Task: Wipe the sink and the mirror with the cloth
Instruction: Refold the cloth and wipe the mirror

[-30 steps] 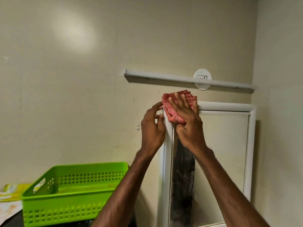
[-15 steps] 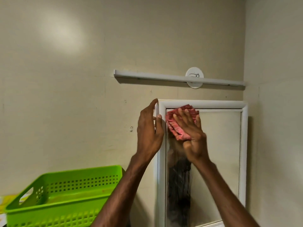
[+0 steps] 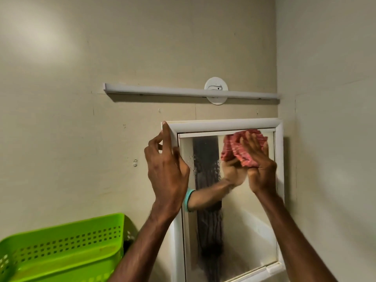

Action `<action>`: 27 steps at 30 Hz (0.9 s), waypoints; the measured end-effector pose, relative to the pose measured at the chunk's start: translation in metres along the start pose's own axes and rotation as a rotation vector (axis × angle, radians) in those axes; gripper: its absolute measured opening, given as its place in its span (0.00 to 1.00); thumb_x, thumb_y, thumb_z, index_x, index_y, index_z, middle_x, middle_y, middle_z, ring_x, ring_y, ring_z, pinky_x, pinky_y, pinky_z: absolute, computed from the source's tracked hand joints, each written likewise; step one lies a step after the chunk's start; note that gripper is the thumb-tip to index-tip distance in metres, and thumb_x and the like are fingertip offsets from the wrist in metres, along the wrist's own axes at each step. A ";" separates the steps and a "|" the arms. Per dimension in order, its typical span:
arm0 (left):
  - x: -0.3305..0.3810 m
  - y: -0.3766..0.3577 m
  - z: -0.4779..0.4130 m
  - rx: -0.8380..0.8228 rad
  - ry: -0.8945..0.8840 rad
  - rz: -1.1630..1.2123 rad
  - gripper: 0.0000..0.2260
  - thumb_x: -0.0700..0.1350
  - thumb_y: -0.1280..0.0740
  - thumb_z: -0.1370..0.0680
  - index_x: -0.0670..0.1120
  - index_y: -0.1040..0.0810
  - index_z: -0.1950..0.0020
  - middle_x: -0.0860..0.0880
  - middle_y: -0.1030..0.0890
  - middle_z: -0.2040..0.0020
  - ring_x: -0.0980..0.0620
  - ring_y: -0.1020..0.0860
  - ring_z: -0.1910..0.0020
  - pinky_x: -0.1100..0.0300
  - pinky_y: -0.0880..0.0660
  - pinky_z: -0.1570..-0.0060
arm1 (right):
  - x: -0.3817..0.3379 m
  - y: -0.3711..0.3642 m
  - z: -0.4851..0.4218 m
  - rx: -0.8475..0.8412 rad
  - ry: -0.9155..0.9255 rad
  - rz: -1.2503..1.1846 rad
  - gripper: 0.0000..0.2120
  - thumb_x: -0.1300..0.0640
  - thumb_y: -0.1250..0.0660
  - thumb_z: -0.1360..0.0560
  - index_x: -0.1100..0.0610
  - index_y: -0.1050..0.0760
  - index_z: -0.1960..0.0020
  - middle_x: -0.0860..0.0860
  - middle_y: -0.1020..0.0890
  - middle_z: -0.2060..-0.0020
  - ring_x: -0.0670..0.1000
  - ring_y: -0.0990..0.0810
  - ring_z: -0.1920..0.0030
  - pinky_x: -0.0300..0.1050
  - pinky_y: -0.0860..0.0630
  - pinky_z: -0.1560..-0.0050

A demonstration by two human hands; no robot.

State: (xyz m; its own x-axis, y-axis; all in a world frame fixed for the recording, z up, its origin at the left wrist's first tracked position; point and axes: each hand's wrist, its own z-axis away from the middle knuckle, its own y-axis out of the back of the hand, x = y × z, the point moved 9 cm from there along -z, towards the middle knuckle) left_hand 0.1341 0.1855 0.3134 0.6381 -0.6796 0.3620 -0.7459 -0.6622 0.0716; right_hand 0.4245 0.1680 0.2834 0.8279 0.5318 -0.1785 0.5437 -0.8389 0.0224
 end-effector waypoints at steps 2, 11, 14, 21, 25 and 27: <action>0.000 -0.002 0.001 -0.002 0.004 -0.032 0.37 0.40 0.32 0.24 0.50 0.42 0.17 0.45 0.26 0.35 0.46 0.27 0.37 0.63 0.31 0.55 | 0.027 0.027 -0.002 0.118 -0.115 -0.003 0.36 0.63 0.44 0.26 0.31 0.30 0.27 0.44 0.29 0.24 0.46 0.36 0.19 0.66 0.41 0.18; -0.001 0.004 -0.003 0.049 -0.023 -0.032 0.33 0.39 0.36 0.24 0.54 0.38 0.19 0.46 0.23 0.40 0.46 0.25 0.43 0.66 0.39 0.49 | -0.011 -0.019 0.013 0.201 -0.304 -0.024 0.31 0.70 0.41 0.24 0.53 0.31 0.23 0.47 0.34 0.21 0.52 0.40 0.17 0.65 0.41 0.18; -0.009 0.010 -0.009 0.085 0.032 0.124 0.33 0.37 0.40 0.27 0.58 0.30 0.23 0.48 0.22 0.46 0.46 0.24 0.47 0.66 0.36 0.50 | -0.092 -0.070 0.021 -0.006 -0.031 -0.093 0.30 0.70 0.35 0.22 0.53 0.31 0.23 0.47 0.35 0.20 0.52 0.40 0.17 0.65 0.44 0.17; -0.008 0.008 -0.004 0.101 0.074 0.195 0.30 0.40 0.40 0.25 0.60 0.31 0.23 0.49 0.22 0.41 0.46 0.25 0.43 0.52 0.24 0.47 | -0.089 -0.058 0.013 -0.215 0.137 -0.089 0.26 0.59 0.40 0.25 0.58 0.22 0.28 0.54 0.25 0.25 0.48 0.31 0.21 0.58 0.42 0.17; -0.005 0.005 -0.001 0.098 -0.029 0.045 0.31 0.41 0.39 0.25 0.56 0.33 0.21 0.47 0.22 0.39 0.45 0.25 0.45 0.62 0.34 0.49 | 0.031 0.038 -0.001 0.180 -0.338 -0.093 0.17 0.69 0.37 0.23 0.66 0.18 0.36 0.61 0.21 0.32 0.46 0.24 0.27 0.53 0.27 0.25; -0.005 0.005 -0.002 0.096 -0.050 -0.002 0.31 0.42 0.40 0.25 0.55 0.33 0.21 0.46 0.22 0.39 0.45 0.25 0.46 0.63 0.35 0.51 | 0.047 0.045 -0.003 0.199 -0.395 -0.015 0.22 0.75 0.37 0.23 0.65 0.22 0.31 0.59 0.24 0.27 0.51 0.29 0.22 0.59 0.36 0.19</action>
State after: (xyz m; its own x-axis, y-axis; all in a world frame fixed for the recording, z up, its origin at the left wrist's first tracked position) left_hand 0.1273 0.1862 0.3134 0.6499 -0.6918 0.3148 -0.7246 -0.6890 -0.0181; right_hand 0.4885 0.1560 0.2789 0.6831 0.4912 -0.5405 0.4860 -0.8581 -0.1657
